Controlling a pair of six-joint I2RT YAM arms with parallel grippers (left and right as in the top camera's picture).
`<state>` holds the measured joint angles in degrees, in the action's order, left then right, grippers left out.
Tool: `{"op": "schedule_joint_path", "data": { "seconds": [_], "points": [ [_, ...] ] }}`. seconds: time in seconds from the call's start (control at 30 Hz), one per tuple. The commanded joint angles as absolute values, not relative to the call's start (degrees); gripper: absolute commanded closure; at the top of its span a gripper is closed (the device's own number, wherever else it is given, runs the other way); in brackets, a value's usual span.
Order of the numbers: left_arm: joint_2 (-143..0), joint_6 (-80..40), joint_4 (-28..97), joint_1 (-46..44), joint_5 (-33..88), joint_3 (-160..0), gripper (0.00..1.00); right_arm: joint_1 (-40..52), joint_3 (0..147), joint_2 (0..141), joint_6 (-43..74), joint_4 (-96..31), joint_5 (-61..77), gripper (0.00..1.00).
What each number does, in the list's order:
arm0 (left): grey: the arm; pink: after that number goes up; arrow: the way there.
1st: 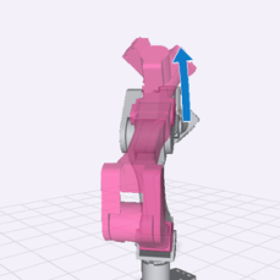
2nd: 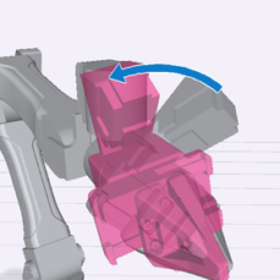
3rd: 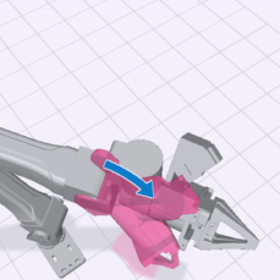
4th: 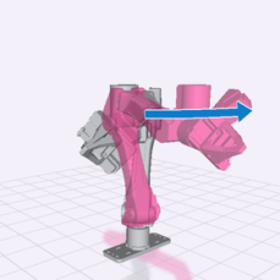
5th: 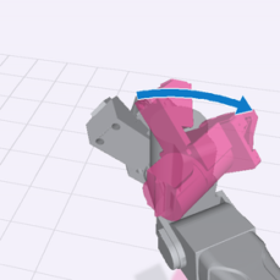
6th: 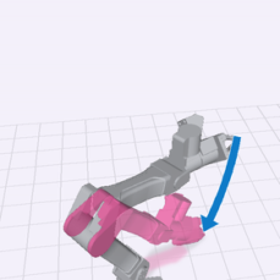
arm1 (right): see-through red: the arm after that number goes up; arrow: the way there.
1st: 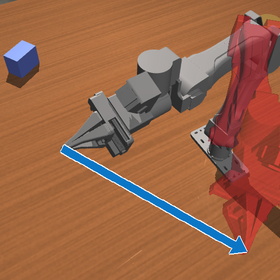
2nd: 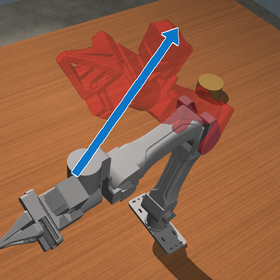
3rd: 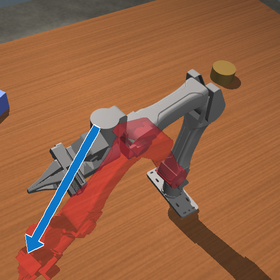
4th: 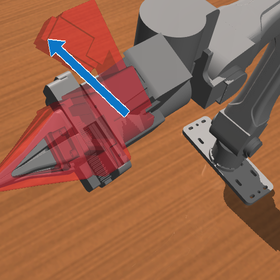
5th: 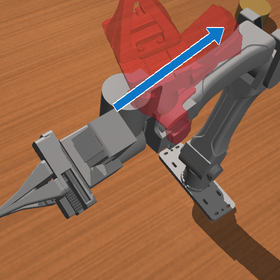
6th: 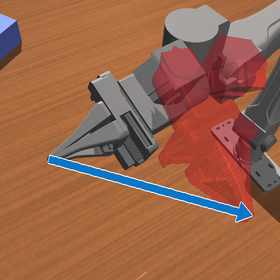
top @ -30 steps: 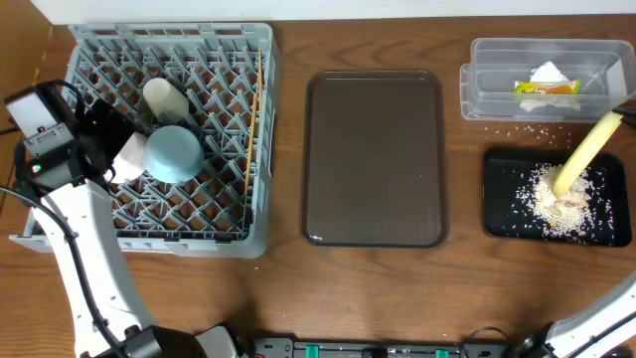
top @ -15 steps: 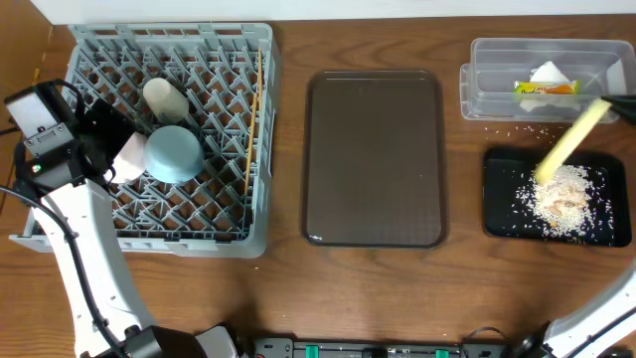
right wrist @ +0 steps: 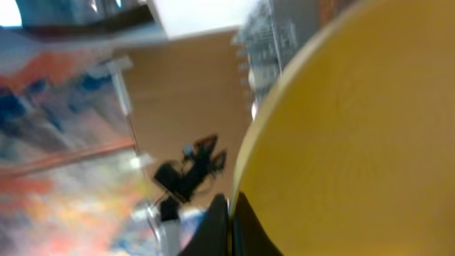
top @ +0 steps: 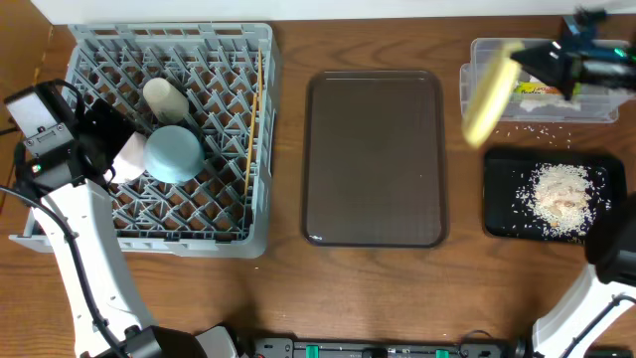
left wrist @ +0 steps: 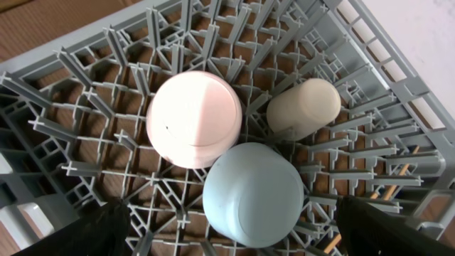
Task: Sort waste into correct bins and load items into the dishwasher
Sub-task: 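Carry the emptied yellow plate left and set it on the brown tray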
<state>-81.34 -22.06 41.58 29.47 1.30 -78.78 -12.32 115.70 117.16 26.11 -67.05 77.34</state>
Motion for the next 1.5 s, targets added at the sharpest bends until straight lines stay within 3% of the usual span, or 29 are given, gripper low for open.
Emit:
{"op": "schedule_joint_path", "data": {
  "seconds": [0.0, 0.23, 0.47, 0.7, 0.93, 1.27, 1.47],
  "points": [
    [-81.7, -21.7, 41.6, 29.6, 0.8, -79.1, 0.06, -4.6, 115.9, 115.8, 44.7, -54.0, 72.8, 0.99],
    [-81.7, -21.7, 41.6, 29.6, 0.8, -79.1, 0.06, 11.4, 115.9, 116.9, 57.5, -15.9, 62.7, 0.99],
    [-81.7, -21.7, 41.6, 29.6, 0.8, -79.1, 0.06, 20.7, 115.9, 119.1, 56.7, -5.4, 50.6, 0.99],
    [-81.7, -21.7, 41.6, 29.6, 0.8, -79.1, 0.06, 26.4, 115.9, 125.6, 57.5, 12.4, 49.0, 0.99],
    [-81.7, -21.7, 41.6, 29.6, 0.8, -79.1, 0.06, 29.9, 115.9, 132.4, 61.3, 17.5, 42.6, 0.92],
    [-81.7, -21.7, 41.6, 29.6, 0.8, -79.1, 0.06, 33.3, 116.8, 136.0, 60.4, 19.9, 44.0, 0.99],
    [-81.7, -21.7, 41.6, 29.6, 0.8, -79.1, 0.06, 31.6, 121.3, 136.0, 49.3, 5.3, 41.0, 0.92]
  ]
}}
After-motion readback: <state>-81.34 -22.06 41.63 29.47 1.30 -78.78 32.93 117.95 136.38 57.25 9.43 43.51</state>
